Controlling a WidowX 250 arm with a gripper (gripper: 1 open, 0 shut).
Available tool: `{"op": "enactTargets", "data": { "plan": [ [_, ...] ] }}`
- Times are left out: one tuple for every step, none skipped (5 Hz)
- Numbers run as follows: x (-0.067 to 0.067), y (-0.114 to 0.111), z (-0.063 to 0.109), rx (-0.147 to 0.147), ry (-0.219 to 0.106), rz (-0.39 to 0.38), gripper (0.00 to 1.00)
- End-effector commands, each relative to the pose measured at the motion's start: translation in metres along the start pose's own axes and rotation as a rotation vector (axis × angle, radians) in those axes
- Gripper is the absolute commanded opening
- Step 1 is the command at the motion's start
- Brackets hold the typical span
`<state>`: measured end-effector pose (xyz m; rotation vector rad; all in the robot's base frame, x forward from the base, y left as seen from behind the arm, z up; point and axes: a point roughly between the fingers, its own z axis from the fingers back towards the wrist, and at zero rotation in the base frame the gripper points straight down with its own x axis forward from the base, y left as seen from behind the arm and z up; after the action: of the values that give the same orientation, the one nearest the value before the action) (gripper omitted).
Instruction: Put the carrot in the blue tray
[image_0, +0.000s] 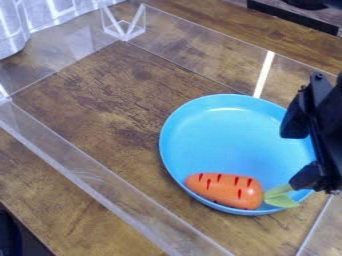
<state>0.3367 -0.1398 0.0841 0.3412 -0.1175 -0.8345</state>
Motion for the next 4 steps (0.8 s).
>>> {"op": "enactTargets", "data": {
  "plan": [
    [0.002,0.007,0.011,0.016,-0.032,0.017,1.00],
    [0.001,0.006,0.004,0.011,-0.011,0.020,1.00],
    [-0.005,0.010,-0.002,0.010,0.012,0.032,1.00],
    [-0.009,0.013,-0.007,0.011,0.034,0.044,1.00]
  ]
}}
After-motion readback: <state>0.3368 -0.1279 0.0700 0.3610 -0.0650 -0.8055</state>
